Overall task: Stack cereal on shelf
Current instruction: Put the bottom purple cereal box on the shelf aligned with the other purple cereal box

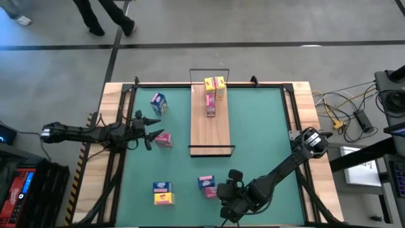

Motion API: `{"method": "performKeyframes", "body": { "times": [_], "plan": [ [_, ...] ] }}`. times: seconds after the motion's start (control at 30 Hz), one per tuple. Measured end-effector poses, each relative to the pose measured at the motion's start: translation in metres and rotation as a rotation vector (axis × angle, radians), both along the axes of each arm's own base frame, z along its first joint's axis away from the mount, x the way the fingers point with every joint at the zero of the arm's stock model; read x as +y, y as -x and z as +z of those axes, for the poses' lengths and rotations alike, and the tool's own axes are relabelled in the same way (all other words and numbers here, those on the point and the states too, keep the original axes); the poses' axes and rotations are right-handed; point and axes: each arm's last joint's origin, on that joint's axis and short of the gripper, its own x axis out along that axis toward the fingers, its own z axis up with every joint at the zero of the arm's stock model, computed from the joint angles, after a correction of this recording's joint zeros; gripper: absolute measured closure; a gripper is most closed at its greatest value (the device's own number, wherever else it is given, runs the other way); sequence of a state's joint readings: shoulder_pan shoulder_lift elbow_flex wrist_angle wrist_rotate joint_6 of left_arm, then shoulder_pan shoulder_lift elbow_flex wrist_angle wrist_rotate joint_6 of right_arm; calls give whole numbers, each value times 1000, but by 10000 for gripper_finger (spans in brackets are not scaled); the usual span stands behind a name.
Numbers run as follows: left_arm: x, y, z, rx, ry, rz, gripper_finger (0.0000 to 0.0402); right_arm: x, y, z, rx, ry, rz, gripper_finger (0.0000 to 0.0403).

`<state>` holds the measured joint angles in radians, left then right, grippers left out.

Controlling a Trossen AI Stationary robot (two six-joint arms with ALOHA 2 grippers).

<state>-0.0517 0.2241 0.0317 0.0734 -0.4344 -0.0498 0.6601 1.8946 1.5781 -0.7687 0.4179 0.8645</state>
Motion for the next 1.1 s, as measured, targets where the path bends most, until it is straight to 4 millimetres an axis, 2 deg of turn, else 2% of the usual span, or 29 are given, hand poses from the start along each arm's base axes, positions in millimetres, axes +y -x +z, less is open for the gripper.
{"method": "performKeyframes", "body": {
  "times": [0.23,0.37,0.8,1.1],
  "plan": [
    [0,0,0,0,0,0,184,-4,10,7,73,-50,-213,243],
    [0,0,0,0,0,0,184,-4,18,9,118,-59,-277,243],
    [0,0,0,0,0,0,184,-1,63,21,194,-39,-569,244],
    [0,0,0,0,0,0,184,-11,86,30,209,22,-714,244]
  ]
}}
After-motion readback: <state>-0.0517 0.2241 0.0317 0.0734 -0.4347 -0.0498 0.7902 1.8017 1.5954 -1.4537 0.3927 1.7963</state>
